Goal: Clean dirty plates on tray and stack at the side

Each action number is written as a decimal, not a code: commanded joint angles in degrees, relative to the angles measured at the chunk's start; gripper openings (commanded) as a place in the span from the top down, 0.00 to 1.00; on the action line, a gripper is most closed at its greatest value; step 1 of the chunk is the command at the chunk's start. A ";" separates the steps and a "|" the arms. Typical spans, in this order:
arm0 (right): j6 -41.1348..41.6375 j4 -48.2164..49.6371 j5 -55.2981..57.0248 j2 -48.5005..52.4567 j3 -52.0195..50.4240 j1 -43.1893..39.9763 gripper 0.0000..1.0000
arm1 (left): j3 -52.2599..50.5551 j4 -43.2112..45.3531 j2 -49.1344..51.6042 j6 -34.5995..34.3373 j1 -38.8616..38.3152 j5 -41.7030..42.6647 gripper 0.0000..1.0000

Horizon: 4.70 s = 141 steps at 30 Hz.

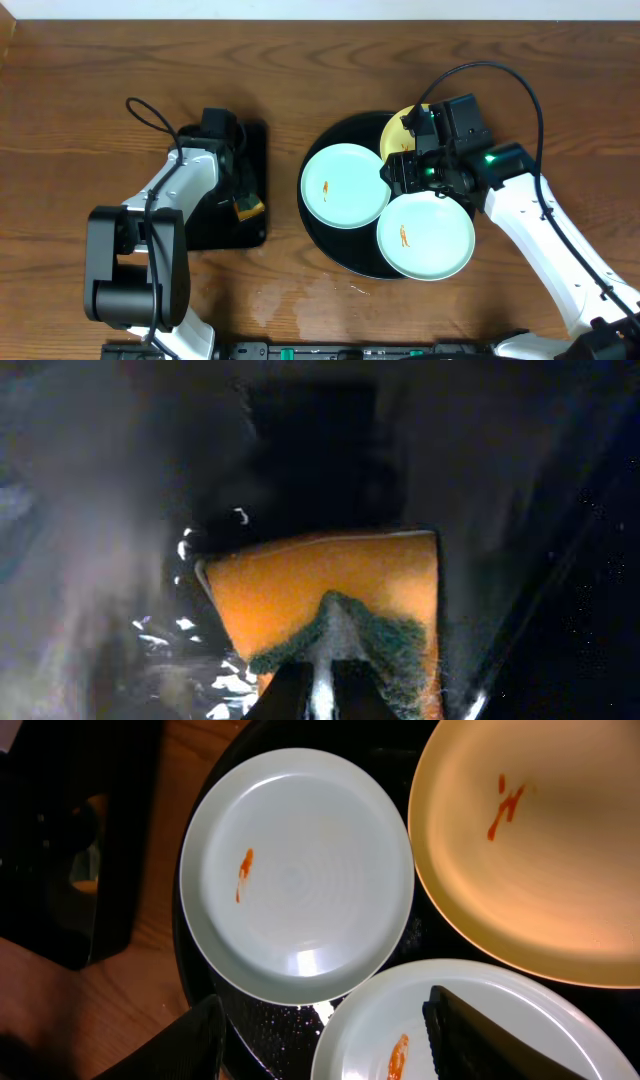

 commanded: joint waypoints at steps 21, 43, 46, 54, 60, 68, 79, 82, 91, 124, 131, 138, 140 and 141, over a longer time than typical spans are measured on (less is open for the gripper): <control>0.66 0.33 0.17 0.28 1.03 1.09 0.36 | 1.44 -10.16 -5.38 0.94 -0.96 6.34 0.48; 0.68 0.09 0.15 0.28 1.03 1.14 0.36 | 3.67 -8.79 -4.61 11.02 -1.14 0.00 0.92; 0.68 0.09 0.15 0.28 1.03 1.14 0.36 | 3.82 -8.98 -5.09 10.97 -1.14 -2.40 0.79; 0.68 0.17 0.17 0.28 1.03 1.14 0.35 | 2.23 -8.13 -5.03 6.23 -1.16 -2.91 0.56; 0.68 0.22 0.15 0.28 1.03 1.14 0.34 | -2.40 -2.58 -3.58 3.96 -1.20 -0.79 0.56; 0.66 0.44 0.20 0.68 1.01 1.18 0.32 | -4.98 1.86 -2.45 4.22 -1.18 -0.61 0.93; 0.70 3.15 0.59 10.43 0.96 1.18 0.43 | 7.67 -11.58 -4.55 4.22 -1.14 -0.57 0.93; 0.70 4.52 0.59 13.09 0.96 1.18 0.45 | 10.12 -13.99 -5.79 4.20 -1.16 -0.31 0.93; 3.67 6.58 1.68 20.81 0.96 1.29 0.54 | 11.52 -13.81 -12.00 4.20 -1.31 14.36 0.93; 11.78 7.56 10.99 25.97 0.98 1.46 0.99 | 11.28 7.72 6.27 -12.50 -27.30 15.34 0.92; 11.76 7.43 10.38 25.97 0.98 1.53 0.99 | 11.28 9.29 11.32 -12.92 -26.62 9.60 0.93; 11.78 7.15 9.92 25.97 0.98 1.51 0.99 | 11.74 3.85 11.76 -12.96 -26.71 -10.62 0.93; 11.78 7.02 9.88 25.97 0.98 1.51 0.99 | 12.07 3.26 11.76 -12.83 -26.71 -13.81 0.92; 11.78 6.84 9.73 25.97 0.98 1.51 0.99 | 12.26 3.21 11.76 -12.35 -26.71 -14.60 0.93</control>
